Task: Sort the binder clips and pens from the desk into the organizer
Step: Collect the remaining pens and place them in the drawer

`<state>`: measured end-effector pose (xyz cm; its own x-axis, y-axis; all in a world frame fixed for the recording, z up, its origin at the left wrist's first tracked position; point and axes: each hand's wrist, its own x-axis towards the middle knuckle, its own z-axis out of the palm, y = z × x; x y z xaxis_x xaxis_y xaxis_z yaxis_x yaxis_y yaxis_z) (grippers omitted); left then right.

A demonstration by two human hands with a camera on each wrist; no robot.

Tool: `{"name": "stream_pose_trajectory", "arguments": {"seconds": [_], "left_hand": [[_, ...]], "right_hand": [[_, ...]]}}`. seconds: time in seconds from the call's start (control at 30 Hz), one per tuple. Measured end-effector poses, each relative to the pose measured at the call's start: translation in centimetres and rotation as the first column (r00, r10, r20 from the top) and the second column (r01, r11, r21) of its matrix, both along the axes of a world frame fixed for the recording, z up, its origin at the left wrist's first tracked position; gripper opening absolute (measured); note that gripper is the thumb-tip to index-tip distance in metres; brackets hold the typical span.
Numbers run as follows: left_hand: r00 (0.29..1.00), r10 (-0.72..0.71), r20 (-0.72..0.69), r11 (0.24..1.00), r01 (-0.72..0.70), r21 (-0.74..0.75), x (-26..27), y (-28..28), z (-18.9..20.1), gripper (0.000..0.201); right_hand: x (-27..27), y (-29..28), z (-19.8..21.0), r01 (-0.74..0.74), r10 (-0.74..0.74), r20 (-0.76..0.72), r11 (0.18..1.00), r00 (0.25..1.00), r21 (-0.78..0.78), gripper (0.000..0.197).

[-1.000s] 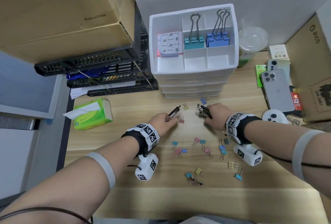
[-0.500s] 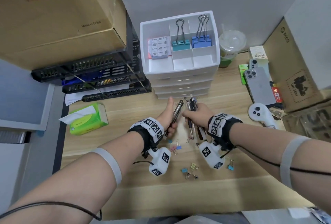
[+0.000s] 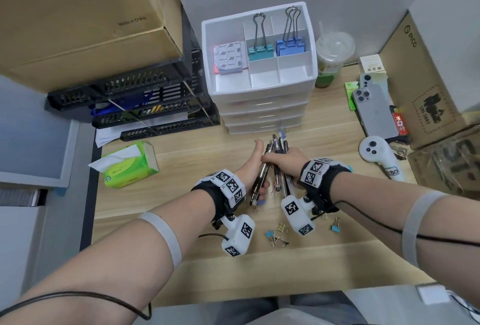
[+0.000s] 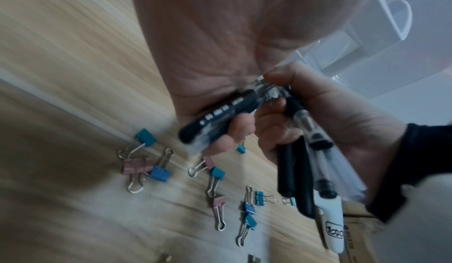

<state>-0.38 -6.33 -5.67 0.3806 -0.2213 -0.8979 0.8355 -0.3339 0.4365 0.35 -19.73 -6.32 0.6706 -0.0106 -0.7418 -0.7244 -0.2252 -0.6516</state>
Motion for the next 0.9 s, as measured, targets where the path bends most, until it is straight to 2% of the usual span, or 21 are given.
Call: {"name": "stream_pose_trajectory", "arguments": {"seconds": [0.07,0.2,0.3,0.4,0.5,0.6,0.67,0.77,0.83,0.9], "left_hand": [[0.999,0.047,0.014,0.999,-0.047,-0.012,-0.2,-0.5,0.4,0.098],[0.998,0.057,0.009,0.997,-0.056,-0.060,-0.4,-1.3,1.8,0.083],[0.998,0.057,-0.009,0.997,-0.057,-0.059,-0.3,-1.1,2.3,0.091],[0.998,0.043,0.051,0.997,-0.046,0.055,0.0,-0.1,2.4,0.094],[0.982,0.001,0.191,0.987,-0.032,0.157,1.0,1.6,3.1,0.090],[0.945,-0.058,0.323,0.961,-0.035,0.274,2.8,3.3,5.2,0.079],[0.907,-0.058,0.417,0.936,-0.095,0.338,4.1,4.2,6.7,0.065],[0.838,-0.032,0.544,0.910,-0.200,0.362,5.5,5.2,9.0,0.048],[0.796,-0.031,0.605,0.904,-0.236,0.357,6.3,5.7,10.2,0.039],[0.767,-0.022,0.641,0.900,-0.264,0.346,7.0,5.9,11.2,0.049]], "right_hand": [[0.0,0.1,-0.1,0.043,-0.043,-0.026,0.999,0.999,0.013,0.050],[-0.1,-0.3,0.3,0.101,-0.098,-0.081,0.995,0.992,0.028,0.031],[0.0,-0.7,-0.5,0.181,-0.172,-0.121,0.981,0.978,0.064,0.042],[0.2,-1.4,-1.1,0.233,-0.221,-0.116,0.967,0.968,0.103,0.045],[0.4,-1.8,0.7,0.328,-0.311,-0.130,0.934,0.941,0.142,0.028],[1.4,-2.4,1.6,0.401,-0.385,-0.133,0.907,0.913,0.126,0.043],[2.0,-2.6,2.1,0.453,-0.433,-0.147,0.877,0.889,0.160,0.023],[2.9,-2.5,1.9,0.488,-0.472,-0.133,0.862,0.871,0.136,0.019],[3.5,-2.2,1.2,0.546,-0.528,-0.141,0.812,0.838,0.205,0.021],[3.3,-1.1,3.1,0.580,-0.560,-0.154,0.778,0.814,0.242,0.025]]}}
